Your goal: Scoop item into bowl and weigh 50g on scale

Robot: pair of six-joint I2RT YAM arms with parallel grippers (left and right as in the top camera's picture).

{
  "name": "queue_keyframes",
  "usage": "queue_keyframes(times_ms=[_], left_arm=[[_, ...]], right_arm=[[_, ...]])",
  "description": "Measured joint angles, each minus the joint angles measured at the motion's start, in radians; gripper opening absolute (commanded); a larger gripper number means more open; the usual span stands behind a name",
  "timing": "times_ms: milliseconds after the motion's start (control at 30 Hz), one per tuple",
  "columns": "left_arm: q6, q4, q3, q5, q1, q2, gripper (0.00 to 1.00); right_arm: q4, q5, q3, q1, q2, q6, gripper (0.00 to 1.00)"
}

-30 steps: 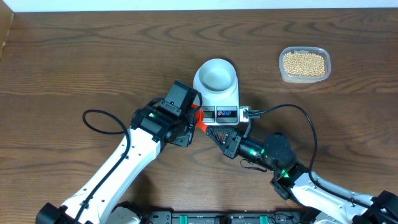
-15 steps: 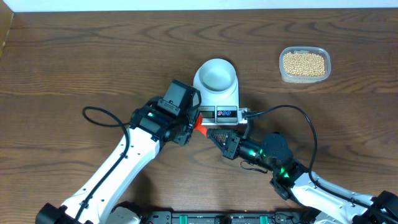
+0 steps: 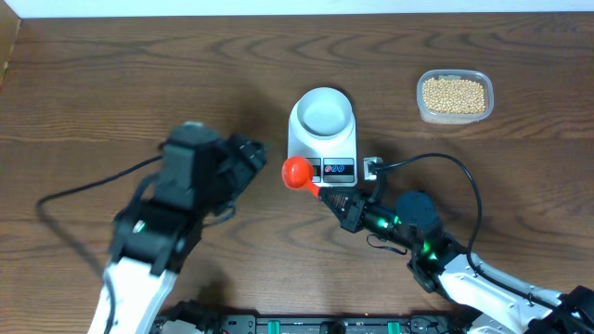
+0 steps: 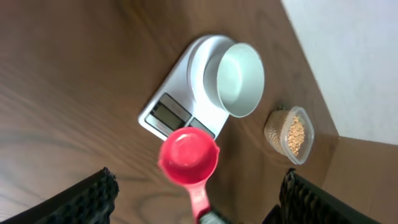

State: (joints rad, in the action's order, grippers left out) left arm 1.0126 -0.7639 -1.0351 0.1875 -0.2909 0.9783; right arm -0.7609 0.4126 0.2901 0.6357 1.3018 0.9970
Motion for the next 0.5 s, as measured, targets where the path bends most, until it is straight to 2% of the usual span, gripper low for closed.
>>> queue_keyframes(times_ms=[167, 333, 400, 433, 500], left_arm=[[-0.051, -0.129, 0.000, -0.058, 0.027, -0.106, 0.86], [-0.068, -0.209, 0.000, -0.098, 0.027, -0.114, 0.86], [-0.071, -0.219, 0.000, -0.104, 0.027, -0.105, 0.80], [-0.074, -0.222, 0.000, -0.109, 0.027, -0.098, 0.66], [-0.090, -0.223, 0.000, -0.111, 0.027, -0.072, 0.52]], right_arm=[[0.137, 0.054, 0.003, -0.077, -0.098, -0.010, 0.02], [0.291, 0.109, 0.003, -0.184, -0.229, -0.014, 0.01], [0.349, 0.134, 0.004, -0.231, -0.278, -0.015, 0.02], [0.402, 0.155, 0.004, -0.274, -0.323, -0.023, 0.01], [0.466, 0.178, 0.005, -0.332, -0.378, -0.038, 0.02]])
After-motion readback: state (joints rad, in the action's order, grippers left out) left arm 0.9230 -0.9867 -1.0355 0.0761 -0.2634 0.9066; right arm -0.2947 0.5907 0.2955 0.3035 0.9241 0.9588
